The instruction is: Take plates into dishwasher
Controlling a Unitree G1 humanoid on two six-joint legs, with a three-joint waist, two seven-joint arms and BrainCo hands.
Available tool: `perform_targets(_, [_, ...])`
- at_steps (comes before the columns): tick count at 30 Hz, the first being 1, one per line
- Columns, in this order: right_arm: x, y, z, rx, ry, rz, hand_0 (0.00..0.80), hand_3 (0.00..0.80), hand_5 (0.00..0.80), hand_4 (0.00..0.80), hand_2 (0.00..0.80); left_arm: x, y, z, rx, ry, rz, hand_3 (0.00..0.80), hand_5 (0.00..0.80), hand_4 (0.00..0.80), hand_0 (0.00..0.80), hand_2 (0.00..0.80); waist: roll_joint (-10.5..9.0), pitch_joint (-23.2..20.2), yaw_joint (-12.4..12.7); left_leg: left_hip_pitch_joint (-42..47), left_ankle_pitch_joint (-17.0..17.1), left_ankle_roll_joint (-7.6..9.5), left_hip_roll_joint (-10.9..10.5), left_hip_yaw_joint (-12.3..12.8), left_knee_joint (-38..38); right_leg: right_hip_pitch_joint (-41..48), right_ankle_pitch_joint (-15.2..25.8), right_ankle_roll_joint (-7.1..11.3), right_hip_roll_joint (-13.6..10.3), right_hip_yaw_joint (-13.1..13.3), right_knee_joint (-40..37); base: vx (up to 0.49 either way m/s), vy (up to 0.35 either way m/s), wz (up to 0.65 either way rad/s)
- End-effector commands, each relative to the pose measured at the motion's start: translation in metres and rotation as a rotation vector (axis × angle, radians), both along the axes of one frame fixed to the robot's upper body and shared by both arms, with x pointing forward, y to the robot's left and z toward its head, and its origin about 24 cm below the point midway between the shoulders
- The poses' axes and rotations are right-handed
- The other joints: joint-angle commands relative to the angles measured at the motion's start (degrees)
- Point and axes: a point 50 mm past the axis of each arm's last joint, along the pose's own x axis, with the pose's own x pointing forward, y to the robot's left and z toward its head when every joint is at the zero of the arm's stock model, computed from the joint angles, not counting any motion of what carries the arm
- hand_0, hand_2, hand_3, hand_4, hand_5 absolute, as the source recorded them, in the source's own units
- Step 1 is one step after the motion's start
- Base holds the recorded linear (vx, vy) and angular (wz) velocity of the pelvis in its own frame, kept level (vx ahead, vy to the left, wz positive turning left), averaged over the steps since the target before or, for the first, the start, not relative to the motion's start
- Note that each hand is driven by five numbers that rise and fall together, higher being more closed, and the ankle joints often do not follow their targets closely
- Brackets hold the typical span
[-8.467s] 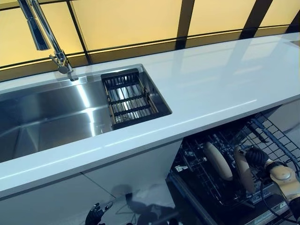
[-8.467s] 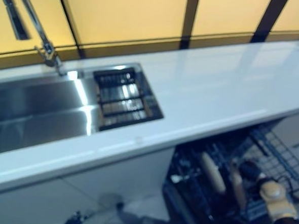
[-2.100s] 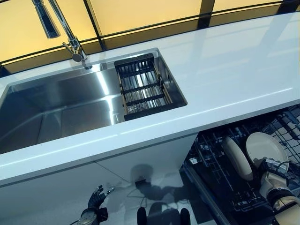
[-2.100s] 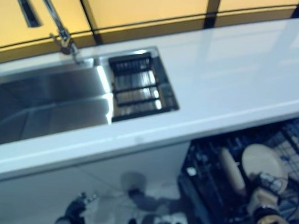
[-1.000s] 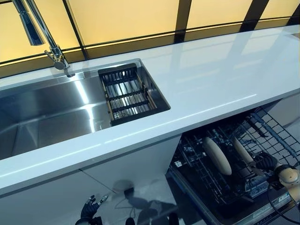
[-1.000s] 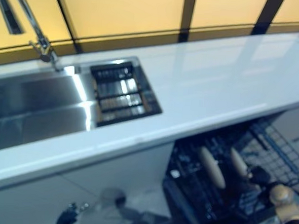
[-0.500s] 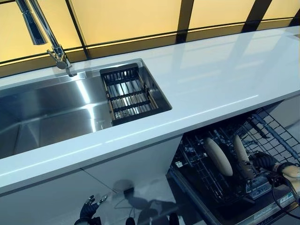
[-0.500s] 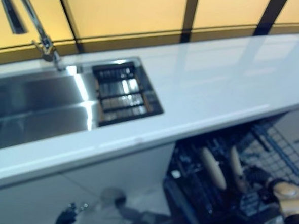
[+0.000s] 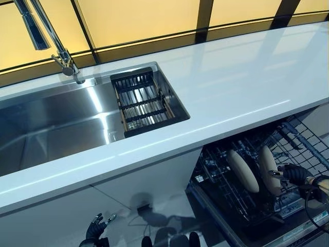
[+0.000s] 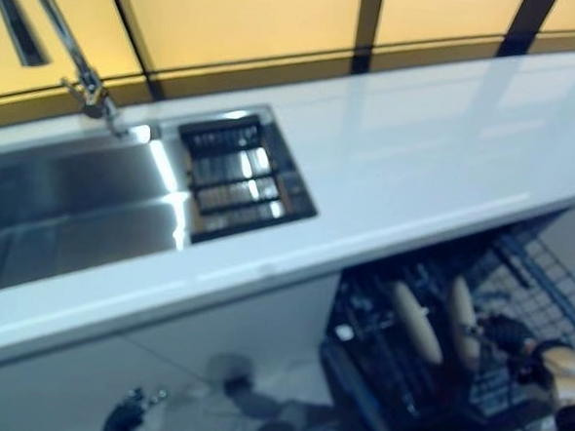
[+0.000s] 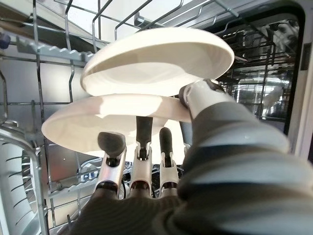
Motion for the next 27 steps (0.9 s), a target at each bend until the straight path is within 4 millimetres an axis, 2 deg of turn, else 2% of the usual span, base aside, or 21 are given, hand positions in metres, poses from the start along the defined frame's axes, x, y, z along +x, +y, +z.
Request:
perform_targets(1, [0.013,-0.005,0.028,-0.022,-0.070,-0.001,0.800,0.800,0.800,0.800,0.800,0.021,0.018,0.018,0.059,-0.086,-0.007,0.000,0.000,0.000,0.000,0.000,-3.88,0.5,1.8,2.3,-4.5,1.02,-2.6,-1.6,-0.2,-2.3,3.0,1.48,-0.3,1.3,0.2,0.000,0.000,0.00])
perform_targets(13, [0.013,-0.015,0.043,-0.165,-0.002,0.017,0.800,0.800,0.800,0.800,0.800,0.027,0.021,0.023,0.069,-0.105,-0.011,0.000,0.000,0.000,0.000,0.000,-3.59,1.6,1.7,1.5,-4.1,0.68,-2.5,-1.4,-0.2,-3.1,3.2,1.56,-0.4,0.9,0.2,-0.005,-0.003,0.01])
perform_targets(27, [0.019,-0.011,0.038,-0.263,0.090,0.049,0.800,0.800,0.800,0.800,0.800,0.035,0.021,0.028,0.077,-0.135,-0.019,0.000,0.000,0.000,0.000,0.000,-2.94,2.8,2.3,0.6,-3.6,0.74,-2.8,-1.9,-0.2,-4.0,3.4,1.58,-0.8,0.6,0.4,-0.007,-0.003,0.02])
